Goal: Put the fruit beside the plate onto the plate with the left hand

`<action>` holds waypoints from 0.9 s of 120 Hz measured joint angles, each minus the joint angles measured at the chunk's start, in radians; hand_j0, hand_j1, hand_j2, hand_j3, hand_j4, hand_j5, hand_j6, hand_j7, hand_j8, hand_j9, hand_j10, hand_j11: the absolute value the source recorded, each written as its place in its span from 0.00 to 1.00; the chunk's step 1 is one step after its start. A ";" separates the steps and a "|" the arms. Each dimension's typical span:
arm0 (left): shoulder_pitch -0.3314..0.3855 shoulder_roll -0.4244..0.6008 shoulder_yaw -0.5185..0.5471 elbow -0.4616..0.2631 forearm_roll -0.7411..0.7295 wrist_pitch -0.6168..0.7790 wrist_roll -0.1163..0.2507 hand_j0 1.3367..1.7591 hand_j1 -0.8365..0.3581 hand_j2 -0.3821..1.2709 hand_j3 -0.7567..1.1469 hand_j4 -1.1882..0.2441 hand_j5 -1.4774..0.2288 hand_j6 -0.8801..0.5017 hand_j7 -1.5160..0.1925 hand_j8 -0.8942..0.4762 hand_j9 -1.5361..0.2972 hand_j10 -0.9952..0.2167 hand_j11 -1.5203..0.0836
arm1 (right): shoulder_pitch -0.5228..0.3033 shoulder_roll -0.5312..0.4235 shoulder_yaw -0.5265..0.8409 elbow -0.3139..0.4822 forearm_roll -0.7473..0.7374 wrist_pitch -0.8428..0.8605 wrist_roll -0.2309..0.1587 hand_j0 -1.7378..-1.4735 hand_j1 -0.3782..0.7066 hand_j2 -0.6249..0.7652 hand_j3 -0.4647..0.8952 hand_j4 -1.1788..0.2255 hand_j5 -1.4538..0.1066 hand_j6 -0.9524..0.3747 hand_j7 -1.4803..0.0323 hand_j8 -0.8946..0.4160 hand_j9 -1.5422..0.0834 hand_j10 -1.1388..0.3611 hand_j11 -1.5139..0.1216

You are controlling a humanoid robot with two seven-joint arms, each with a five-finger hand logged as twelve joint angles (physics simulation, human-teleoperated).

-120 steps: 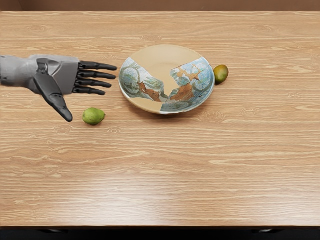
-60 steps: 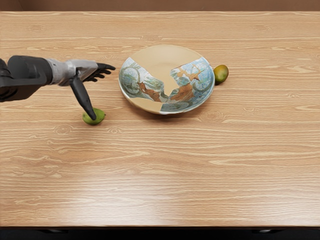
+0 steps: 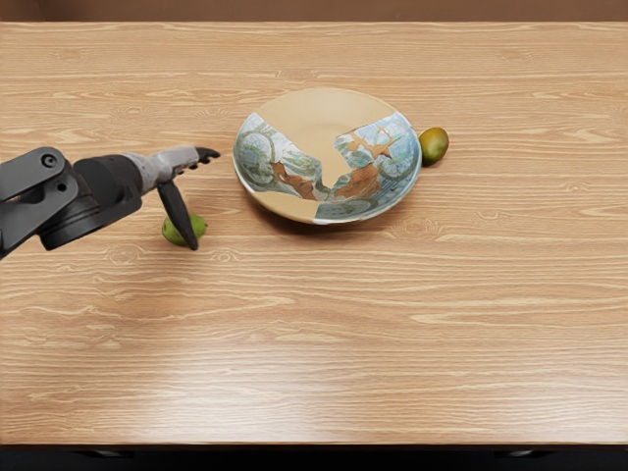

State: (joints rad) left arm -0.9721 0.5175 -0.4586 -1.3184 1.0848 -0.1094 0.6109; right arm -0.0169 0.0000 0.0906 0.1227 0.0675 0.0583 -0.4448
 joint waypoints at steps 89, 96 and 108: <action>0.019 -0.051 0.137 0.019 0.118 0.210 0.000 0.76 0.80 0.26 0.40 0.69 0.72 0.49 0.74 0.51 0.70 0.66 0.79 | 0.009 0.000 0.000 0.000 0.000 0.000 0.000 0.30 0.03 0.45 0.34 0.84 0.93 0.72 0.98 0.68 0.95 0.76 0.93; 0.020 -0.048 0.138 0.019 0.118 0.214 0.000 0.76 0.78 0.26 0.40 0.68 0.70 0.48 0.73 0.50 0.69 0.64 0.78 | 0.011 0.000 0.000 0.000 0.000 0.000 0.000 0.30 0.03 0.45 0.34 0.84 0.93 0.72 0.98 0.68 0.95 0.76 0.93; 0.030 -0.050 0.139 0.019 0.119 0.223 0.000 0.76 0.76 0.26 0.40 0.66 0.69 0.47 0.71 0.48 0.67 0.63 0.76 | 0.014 0.000 0.000 0.000 0.000 0.000 0.000 0.30 0.03 0.45 0.34 0.84 0.93 0.72 0.98 0.68 0.95 0.76 0.93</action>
State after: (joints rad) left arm -0.9423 0.4677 -0.3195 -1.2993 1.2035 0.1131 0.6109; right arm -0.0033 0.0000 0.0906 0.1227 0.0675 0.0583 -0.4448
